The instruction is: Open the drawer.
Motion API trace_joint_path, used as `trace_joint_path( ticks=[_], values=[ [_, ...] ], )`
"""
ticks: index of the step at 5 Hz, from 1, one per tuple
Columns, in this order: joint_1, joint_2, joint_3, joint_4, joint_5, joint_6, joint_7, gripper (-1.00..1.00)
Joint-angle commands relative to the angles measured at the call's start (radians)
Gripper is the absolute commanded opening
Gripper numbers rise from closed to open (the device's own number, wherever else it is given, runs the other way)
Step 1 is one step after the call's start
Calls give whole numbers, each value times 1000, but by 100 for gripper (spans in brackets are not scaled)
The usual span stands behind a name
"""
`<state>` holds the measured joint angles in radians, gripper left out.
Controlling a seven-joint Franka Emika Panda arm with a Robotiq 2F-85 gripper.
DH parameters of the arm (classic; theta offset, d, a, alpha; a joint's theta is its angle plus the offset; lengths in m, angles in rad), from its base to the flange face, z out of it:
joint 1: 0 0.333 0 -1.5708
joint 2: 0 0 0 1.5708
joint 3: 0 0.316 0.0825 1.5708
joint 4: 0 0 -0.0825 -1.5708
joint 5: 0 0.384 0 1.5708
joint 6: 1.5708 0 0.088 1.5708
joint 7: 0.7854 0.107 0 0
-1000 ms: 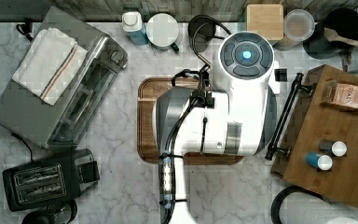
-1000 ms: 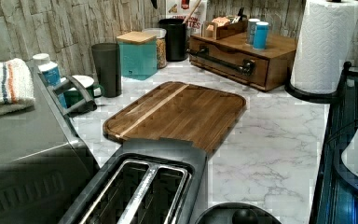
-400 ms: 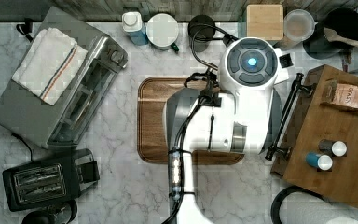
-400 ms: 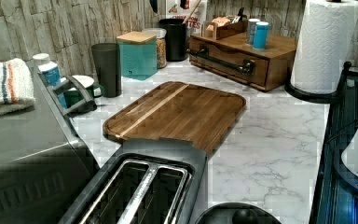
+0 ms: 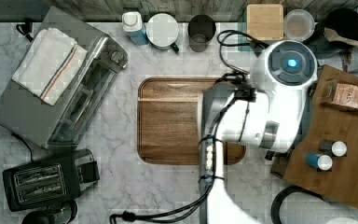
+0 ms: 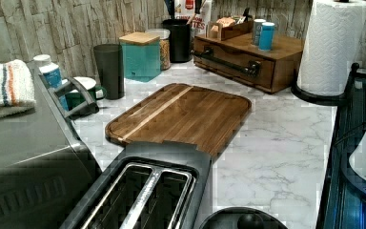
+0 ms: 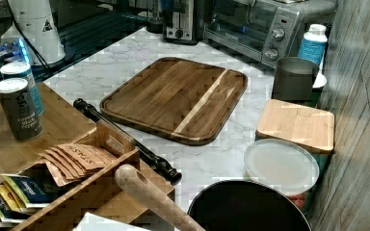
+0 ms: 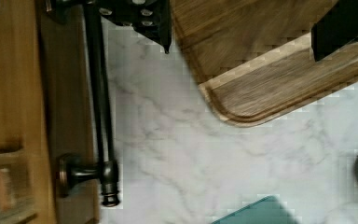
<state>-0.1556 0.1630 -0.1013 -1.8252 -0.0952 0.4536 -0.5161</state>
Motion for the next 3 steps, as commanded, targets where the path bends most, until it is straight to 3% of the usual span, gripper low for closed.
trace_joint_path(
  ticks=[1,3],
  values=[
    [-68,-7,-83,-53,-10,112,-23,100],
    [-66,37,-63,-32,-102,107,-26,100]
  ],
)
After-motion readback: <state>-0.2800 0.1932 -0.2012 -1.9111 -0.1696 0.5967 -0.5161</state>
